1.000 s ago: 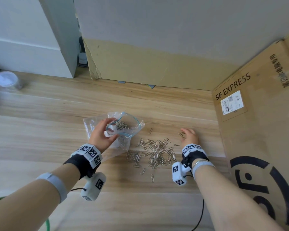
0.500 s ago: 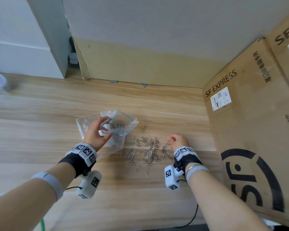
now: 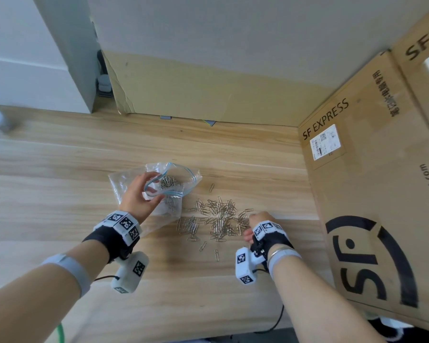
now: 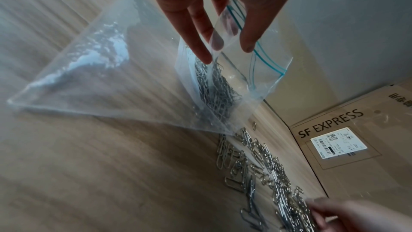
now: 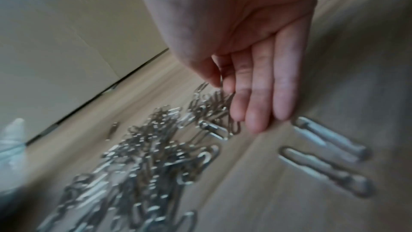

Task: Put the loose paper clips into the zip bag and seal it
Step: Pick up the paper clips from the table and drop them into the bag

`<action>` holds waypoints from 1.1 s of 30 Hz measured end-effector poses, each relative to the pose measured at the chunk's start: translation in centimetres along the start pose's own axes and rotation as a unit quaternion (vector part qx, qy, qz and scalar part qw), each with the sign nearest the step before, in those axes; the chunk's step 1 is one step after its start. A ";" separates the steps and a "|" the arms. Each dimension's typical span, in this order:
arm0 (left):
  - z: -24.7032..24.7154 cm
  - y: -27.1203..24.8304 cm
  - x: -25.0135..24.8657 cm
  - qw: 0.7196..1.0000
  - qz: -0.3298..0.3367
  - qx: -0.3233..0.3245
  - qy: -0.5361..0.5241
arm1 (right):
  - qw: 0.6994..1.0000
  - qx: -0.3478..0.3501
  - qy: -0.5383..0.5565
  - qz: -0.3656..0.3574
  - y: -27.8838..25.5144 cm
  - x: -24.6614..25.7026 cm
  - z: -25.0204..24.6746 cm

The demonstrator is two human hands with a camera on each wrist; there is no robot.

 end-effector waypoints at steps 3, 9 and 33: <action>-0.1 0.0 -0.1 1.000 -0.002 0.006 0.002 | 0.998 0.043 0.047 -0.007 -0.6 1.3 1.0; -0.1 0.1 -0.4 1.000 -0.005 0.002 0.006 | 0.999 0.038 -0.007 -0.008 0.1 -0.3 -1.9; -0.1 -0.1 0.5 1.000 -0.017 0.008 0.019 | 0.938 0.312 -0.149 0.033 -0.9 -2.4 3.1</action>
Point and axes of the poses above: each hand's wrist, its own y-axis towards the middle knuckle, its own z-axis out of the palm, x = y × z, the point moved 3 cm from there along y, towards the middle knuckle, and after that the axes turned 10 degrees about z, right-handed, at the moved point
